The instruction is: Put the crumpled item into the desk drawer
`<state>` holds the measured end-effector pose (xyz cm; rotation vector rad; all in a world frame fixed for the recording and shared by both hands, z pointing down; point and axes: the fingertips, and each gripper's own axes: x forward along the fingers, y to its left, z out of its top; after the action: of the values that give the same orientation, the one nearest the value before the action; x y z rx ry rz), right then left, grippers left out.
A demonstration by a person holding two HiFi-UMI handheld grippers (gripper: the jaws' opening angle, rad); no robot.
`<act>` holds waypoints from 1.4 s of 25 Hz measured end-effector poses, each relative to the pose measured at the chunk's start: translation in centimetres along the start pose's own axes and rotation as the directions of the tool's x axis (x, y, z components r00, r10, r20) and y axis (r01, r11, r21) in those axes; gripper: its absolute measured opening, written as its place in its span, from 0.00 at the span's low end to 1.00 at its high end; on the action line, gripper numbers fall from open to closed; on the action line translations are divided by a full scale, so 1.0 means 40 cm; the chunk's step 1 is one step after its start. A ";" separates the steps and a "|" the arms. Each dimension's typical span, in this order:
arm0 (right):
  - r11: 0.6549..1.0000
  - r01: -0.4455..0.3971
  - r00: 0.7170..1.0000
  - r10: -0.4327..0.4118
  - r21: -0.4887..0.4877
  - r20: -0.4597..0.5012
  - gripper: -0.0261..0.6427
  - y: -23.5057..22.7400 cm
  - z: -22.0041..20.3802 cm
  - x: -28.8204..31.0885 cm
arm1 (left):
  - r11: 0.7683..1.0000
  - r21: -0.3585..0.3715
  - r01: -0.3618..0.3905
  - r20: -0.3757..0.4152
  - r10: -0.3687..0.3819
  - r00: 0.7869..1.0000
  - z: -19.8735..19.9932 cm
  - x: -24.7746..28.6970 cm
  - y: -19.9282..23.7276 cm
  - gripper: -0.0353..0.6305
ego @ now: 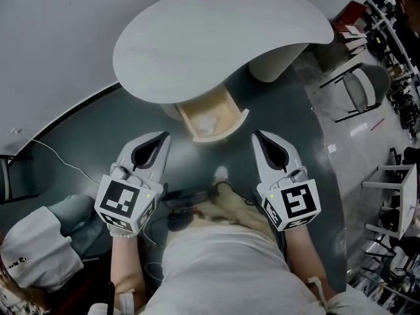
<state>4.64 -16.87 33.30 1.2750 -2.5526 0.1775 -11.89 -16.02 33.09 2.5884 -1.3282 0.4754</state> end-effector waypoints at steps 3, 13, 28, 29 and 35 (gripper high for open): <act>1.000 0.001 1.000 -0.001 -0.005 0.000 0.05 0.008 0.001 -0.004 | 1.000 -0.008 0.010 0.002 -0.010 1.000 -0.004 -0.009 -0.010 0.05; 1.000 0.006 1.000 -0.006 -0.009 -0.010 0.05 0.013 -0.011 -0.032 | 1.000 -0.018 0.023 0.000 -0.023 1.000 -0.017 -0.012 -0.047 0.05; 1.000 0.002 1.000 -0.002 -0.010 -0.013 0.05 0.045 -0.026 -0.049 | 1.000 -0.005 0.029 -0.015 -0.029 0.999 -0.044 -0.043 -0.062 0.05; 1.000 0.002 1.000 -0.002 -0.012 -0.014 0.05 0.047 -0.025 -0.051 | 1.000 -0.004 0.030 -0.014 -0.030 0.999 -0.044 -0.045 -0.064 0.05; 1.000 -0.003 1.000 0.002 -0.023 -0.013 0.05 0.063 -0.020 -0.053 | 0.999 0.006 0.041 -0.010 -0.041 0.999 -0.044 -0.051 -0.069 0.05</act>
<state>3.99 -13.55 33.44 1.2583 -2.5380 0.1554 -11.09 -12.35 33.93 2.6097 -1.2698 0.4851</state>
